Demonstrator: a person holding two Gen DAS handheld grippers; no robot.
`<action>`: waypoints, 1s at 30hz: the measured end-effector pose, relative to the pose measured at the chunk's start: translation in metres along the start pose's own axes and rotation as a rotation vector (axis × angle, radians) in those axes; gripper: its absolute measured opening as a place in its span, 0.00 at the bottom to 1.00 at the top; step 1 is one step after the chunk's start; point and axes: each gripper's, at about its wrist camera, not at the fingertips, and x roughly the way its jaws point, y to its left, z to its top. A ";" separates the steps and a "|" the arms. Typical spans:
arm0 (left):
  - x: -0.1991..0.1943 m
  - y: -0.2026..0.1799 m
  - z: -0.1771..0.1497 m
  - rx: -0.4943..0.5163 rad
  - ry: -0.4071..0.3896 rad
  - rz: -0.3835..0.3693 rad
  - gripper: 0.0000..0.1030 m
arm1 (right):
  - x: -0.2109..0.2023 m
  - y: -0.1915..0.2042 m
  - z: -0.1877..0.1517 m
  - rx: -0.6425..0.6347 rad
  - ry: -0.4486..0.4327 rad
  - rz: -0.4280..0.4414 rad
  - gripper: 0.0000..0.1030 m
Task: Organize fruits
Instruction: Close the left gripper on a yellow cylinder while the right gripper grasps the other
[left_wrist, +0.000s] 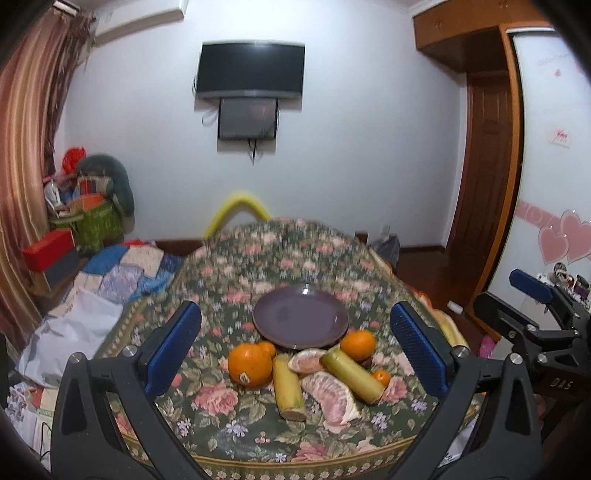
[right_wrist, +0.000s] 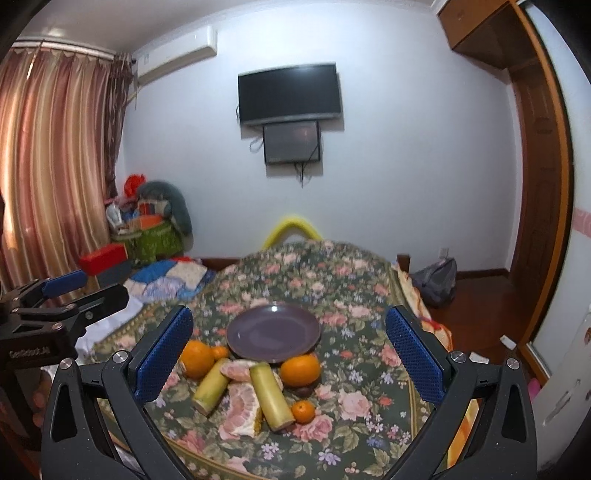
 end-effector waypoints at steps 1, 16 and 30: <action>0.008 0.001 -0.002 -0.002 0.022 0.002 1.00 | 0.004 -0.001 -0.003 -0.003 0.012 -0.005 1.00; 0.109 0.022 -0.043 -0.022 0.280 0.022 1.00 | 0.081 -0.011 -0.038 -0.031 0.243 0.040 1.00; 0.160 0.036 -0.081 -0.043 0.434 0.025 0.75 | 0.144 -0.004 -0.080 -0.027 0.439 0.195 0.64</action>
